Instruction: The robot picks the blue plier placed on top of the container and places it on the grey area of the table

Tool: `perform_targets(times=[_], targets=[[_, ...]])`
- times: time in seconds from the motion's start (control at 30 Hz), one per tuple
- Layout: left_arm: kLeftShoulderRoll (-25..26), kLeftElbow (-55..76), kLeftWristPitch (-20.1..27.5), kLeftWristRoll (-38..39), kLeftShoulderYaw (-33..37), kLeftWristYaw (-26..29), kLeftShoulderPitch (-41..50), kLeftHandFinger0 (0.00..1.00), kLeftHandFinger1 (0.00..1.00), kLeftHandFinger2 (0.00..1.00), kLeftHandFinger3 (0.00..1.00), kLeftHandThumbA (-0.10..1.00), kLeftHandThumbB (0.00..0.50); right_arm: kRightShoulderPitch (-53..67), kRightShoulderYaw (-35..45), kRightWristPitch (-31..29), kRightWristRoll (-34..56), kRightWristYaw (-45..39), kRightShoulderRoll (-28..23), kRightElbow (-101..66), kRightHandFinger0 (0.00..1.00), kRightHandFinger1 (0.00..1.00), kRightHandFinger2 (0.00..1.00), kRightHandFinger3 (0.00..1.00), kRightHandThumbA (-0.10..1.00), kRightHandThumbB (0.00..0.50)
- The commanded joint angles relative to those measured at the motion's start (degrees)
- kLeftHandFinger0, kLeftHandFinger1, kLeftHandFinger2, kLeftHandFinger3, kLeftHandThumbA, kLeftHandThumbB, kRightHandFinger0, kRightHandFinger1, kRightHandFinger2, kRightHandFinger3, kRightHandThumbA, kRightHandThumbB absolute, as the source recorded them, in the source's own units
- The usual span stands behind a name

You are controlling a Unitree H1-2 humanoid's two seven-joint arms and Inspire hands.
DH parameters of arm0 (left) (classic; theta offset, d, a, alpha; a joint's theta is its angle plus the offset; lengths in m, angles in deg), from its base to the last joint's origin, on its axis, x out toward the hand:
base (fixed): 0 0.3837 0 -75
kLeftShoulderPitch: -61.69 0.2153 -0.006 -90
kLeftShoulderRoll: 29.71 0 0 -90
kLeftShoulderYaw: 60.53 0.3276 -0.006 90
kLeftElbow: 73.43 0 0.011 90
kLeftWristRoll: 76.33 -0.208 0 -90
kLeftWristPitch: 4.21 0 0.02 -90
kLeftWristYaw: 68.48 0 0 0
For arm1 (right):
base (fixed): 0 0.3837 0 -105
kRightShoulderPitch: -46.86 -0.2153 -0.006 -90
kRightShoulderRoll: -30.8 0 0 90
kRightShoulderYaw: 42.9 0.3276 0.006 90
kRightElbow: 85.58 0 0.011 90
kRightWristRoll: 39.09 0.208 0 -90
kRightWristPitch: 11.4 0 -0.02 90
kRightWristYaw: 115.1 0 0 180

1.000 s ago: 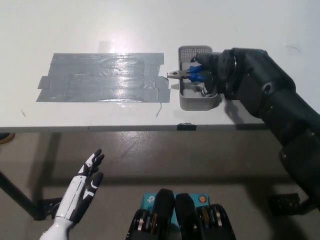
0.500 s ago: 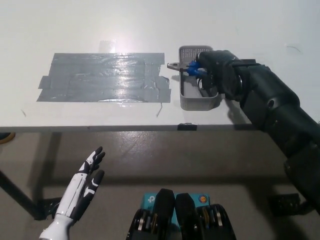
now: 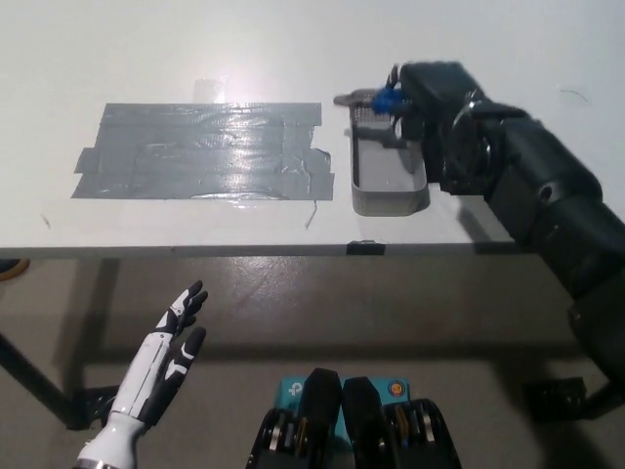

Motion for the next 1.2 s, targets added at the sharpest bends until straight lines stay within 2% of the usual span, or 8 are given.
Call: perform_targets(times=[0.0,0.33,0.43,0.63,0.73,0.87,1.07,1.17], targets=[[0.8,1.1,0.8,-0.5,0.3,-0.3,-1.0,1.0,1.0,1.0,1.0,1.0,0.18,-8.1,2.1,-3.6,0.3,7.0,-1.3,-2.8,0.15,0.59,0.92,0.97,-0.1,0.123],[0.8,1.7,0.6,-0.6,0.3,-0.2,-1.3,1.0,1.0,1.0,1.0,1.0,0.174,-10.2,2.4,-2.1,-0.8,9.1,2.1,-3.3,0.16,0.56,0.83,0.86,-0.1,0.155],[0.8,1.8,0.3,-1.0,0.3,-0.1,-1.4,1.0,1.0,1.0,1.0,1.0,0.189,-10.6,3.5,-2.2,0.6,8.3,3.9,-1.9,0.18,0.6,0.9,0.96,-0.1,0.12],[1.0,2.2,0.0,-1.1,0.6,-0.5,-1.2,1.0,1.0,1.0,1.0,1.0,0.199,-9.8,5.5,-3.1,2.1,9.9,9.2,1.2,0.05,0.43,0.72,0.79,-0.1,0.177],[1.1,2.4,-0.3,-1.4,0.8,-0.6,-1.2,1.0,1.0,1.0,1.0,1.0,0.193,-9.6,5.5,-2.9,1.6,11.1,11.1,1.9,0.04,0.4,0.69,0.58,-0.1,0.171],[0.9,2.4,-0.1,-1.6,1.0,-0.4,-1.2,1.0,1.0,1.0,1.0,1.0,0.182,-9.3,6.6,-1.8,2.5,10.6,14.8,3.3,0.05,0.46,0.8,0.79,-0.1,0.128],[0.7,2.6,0.2,-1.1,1.0,-0.4,-1.4,1.0,1.0,1.0,1.0,1.0,0.197,-8.3,5.7,-1.5,1.8,11.3,19.0,6.1,0.04,0.41,0.71,0.61,-0.1,0.143],[0.7,3.0,0.1,-1.1,0.9,-0.3,-1.5,1.0,1.0,1.0,1.0,1.0,0.199,-7.5,5.2,-0.2,1.4,12.4,20.7,7.6,0.0,0.3,0.56,0.57,0.16,0.179]])
